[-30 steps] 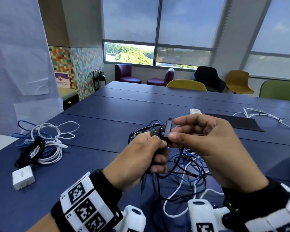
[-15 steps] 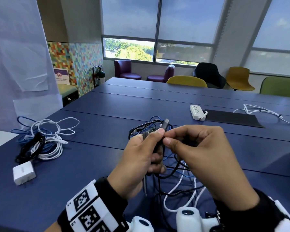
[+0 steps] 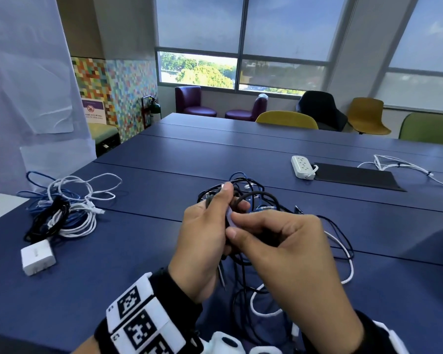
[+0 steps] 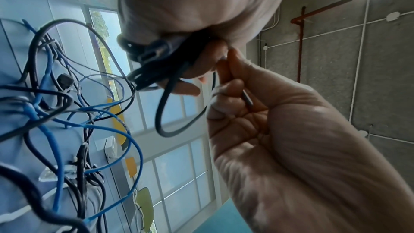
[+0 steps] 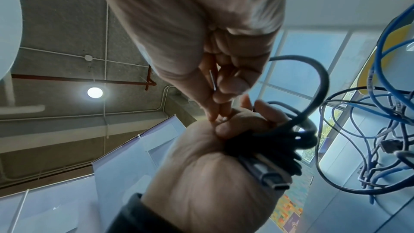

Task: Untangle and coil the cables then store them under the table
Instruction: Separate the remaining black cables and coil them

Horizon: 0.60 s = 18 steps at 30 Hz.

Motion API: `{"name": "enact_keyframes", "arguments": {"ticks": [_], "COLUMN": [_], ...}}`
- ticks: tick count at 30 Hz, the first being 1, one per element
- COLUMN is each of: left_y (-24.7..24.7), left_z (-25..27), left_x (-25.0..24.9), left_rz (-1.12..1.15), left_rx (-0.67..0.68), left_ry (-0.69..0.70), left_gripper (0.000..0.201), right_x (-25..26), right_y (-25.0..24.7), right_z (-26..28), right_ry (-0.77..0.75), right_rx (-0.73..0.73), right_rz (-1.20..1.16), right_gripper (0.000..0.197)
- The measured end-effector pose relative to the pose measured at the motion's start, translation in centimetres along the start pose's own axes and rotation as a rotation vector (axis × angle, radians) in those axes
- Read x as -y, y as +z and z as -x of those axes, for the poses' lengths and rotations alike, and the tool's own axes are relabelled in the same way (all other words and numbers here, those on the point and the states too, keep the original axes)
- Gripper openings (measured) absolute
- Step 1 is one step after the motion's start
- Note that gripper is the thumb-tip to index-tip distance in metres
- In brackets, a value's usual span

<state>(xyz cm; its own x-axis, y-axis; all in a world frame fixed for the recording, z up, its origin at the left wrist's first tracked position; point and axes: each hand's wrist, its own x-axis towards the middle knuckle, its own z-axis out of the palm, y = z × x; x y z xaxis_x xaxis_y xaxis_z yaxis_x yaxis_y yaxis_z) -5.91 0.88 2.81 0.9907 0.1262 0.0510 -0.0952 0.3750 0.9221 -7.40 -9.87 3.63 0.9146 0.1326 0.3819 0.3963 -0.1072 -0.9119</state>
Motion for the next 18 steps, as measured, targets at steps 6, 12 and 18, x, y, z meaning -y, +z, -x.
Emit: {"name": "enact_keyframes", "arguments": {"ticks": [6,12,18], "left_y": [-0.3,-0.6,-2.0], "left_z": [0.1,0.4,0.5], "left_x": [-0.6,-1.0,-1.8], "left_rz": [-0.063,-0.015,0.220], "left_rx": [0.069,0.218,0.528], "left_ry": [-0.008,-0.049,-0.245], "left_gripper": [0.048,0.031,0.027], "right_x": [0.5,-0.7,-2.4], "right_y": [-0.9,-2.5,-3.1], "right_z": [-0.1,-1.2,-2.5], "right_ry": [-0.086,-0.483,-0.312], "right_rx": [0.025,-0.111,0.267], "right_rz": [0.055,0.601,0.348], "right_gripper": [0.020,0.007,0.041]}}
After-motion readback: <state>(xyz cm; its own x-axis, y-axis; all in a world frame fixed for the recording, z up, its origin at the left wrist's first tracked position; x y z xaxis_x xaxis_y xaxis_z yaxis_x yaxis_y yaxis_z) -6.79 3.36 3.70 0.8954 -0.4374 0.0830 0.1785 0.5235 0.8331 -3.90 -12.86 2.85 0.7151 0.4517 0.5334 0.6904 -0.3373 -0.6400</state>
